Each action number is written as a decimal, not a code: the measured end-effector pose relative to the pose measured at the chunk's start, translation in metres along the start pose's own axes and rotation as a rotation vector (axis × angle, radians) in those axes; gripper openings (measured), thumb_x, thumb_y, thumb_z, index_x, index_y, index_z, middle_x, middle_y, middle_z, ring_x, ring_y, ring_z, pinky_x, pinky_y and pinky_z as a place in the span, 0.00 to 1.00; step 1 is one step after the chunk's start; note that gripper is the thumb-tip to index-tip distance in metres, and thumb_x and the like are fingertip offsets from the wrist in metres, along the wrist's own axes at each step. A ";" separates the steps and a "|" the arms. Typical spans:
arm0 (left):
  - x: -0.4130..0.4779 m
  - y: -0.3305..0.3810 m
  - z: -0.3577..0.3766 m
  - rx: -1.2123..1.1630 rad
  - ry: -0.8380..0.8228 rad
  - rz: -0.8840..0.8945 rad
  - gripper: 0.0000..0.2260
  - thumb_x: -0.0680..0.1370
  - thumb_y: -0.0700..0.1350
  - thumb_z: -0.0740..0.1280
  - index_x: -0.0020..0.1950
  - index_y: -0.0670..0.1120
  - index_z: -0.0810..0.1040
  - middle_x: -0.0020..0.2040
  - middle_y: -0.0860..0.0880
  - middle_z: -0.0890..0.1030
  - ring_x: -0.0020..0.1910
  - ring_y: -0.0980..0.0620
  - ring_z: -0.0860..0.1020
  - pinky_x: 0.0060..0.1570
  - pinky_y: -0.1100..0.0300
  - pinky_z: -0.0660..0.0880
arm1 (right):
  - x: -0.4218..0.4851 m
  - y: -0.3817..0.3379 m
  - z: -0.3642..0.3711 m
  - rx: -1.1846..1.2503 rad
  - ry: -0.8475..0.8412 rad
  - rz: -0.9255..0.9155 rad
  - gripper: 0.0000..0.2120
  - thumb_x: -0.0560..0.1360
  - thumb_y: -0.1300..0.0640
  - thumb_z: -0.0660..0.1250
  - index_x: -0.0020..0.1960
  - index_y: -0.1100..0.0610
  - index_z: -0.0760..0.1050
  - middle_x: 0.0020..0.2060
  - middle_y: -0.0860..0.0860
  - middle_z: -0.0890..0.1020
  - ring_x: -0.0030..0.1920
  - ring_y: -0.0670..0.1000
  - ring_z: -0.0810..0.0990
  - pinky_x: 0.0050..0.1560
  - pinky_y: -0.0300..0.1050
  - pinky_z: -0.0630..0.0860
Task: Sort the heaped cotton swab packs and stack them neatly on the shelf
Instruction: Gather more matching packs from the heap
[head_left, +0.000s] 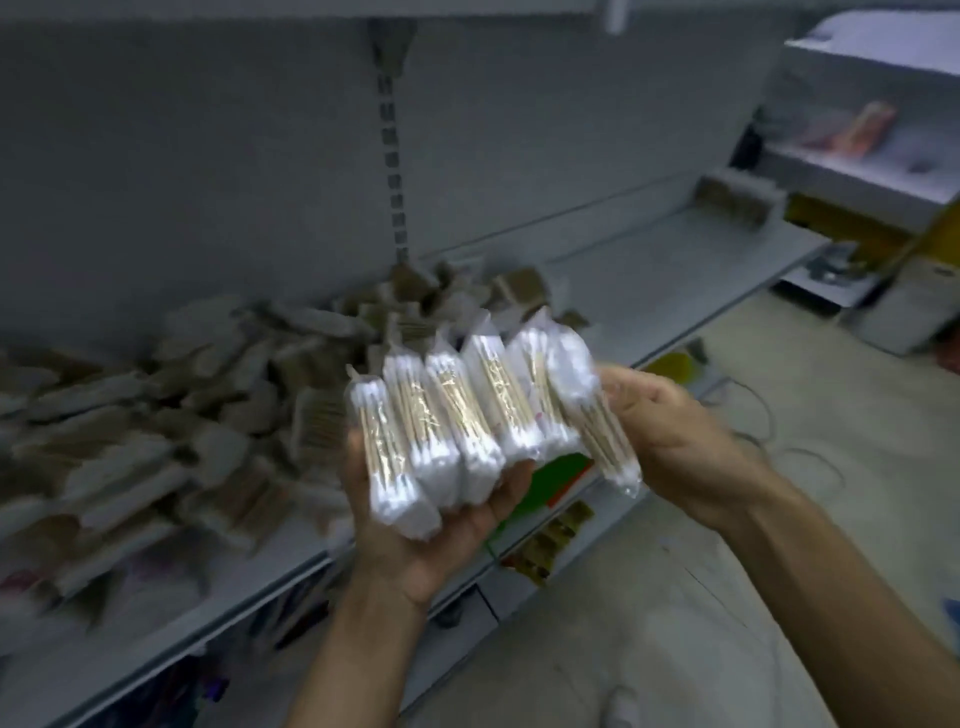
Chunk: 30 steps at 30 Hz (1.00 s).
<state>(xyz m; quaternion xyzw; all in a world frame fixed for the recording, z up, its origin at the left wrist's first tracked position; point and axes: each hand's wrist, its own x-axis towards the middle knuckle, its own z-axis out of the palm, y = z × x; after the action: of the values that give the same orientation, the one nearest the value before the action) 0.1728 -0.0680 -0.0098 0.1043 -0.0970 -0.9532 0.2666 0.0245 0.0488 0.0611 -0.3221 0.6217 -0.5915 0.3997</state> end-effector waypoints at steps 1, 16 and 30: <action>0.003 -0.012 0.005 -0.001 -0.098 -0.025 0.18 0.66 0.56 0.75 0.44 0.42 0.86 0.50 0.40 0.84 0.47 0.37 0.83 0.43 0.40 0.79 | -0.012 0.002 -0.010 0.073 0.104 -0.012 0.17 0.71 0.50 0.64 0.53 0.61 0.79 0.44 0.55 0.84 0.42 0.50 0.83 0.41 0.41 0.80; 0.048 -0.266 0.087 0.086 -0.305 -0.250 0.34 0.54 0.54 0.83 0.58 0.47 0.83 0.62 0.42 0.79 0.58 0.39 0.79 0.52 0.46 0.79 | -0.169 0.054 -0.212 0.325 0.893 -0.191 0.14 0.74 0.62 0.68 0.59 0.59 0.74 0.50 0.53 0.84 0.52 0.51 0.83 0.54 0.46 0.79; 0.167 -0.378 0.110 0.056 -0.206 -0.133 0.38 0.52 0.55 0.83 0.61 0.48 0.81 0.63 0.40 0.78 0.60 0.38 0.78 0.53 0.45 0.79 | -0.119 0.067 -0.381 0.301 0.781 -0.137 0.13 0.74 0.67 0.67 0.57 0.56 0.73 0.46 0.50 0.85 0.48 0.47 0.83 0.47 0.39 0.80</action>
<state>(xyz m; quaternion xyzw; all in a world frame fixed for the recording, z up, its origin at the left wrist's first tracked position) -0.1790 0.1750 -0.0203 0.0193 -0.1434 -0.9714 0.1883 -0.2488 0.3406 0.0011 -0.0524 0.6102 -0.7786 0.1364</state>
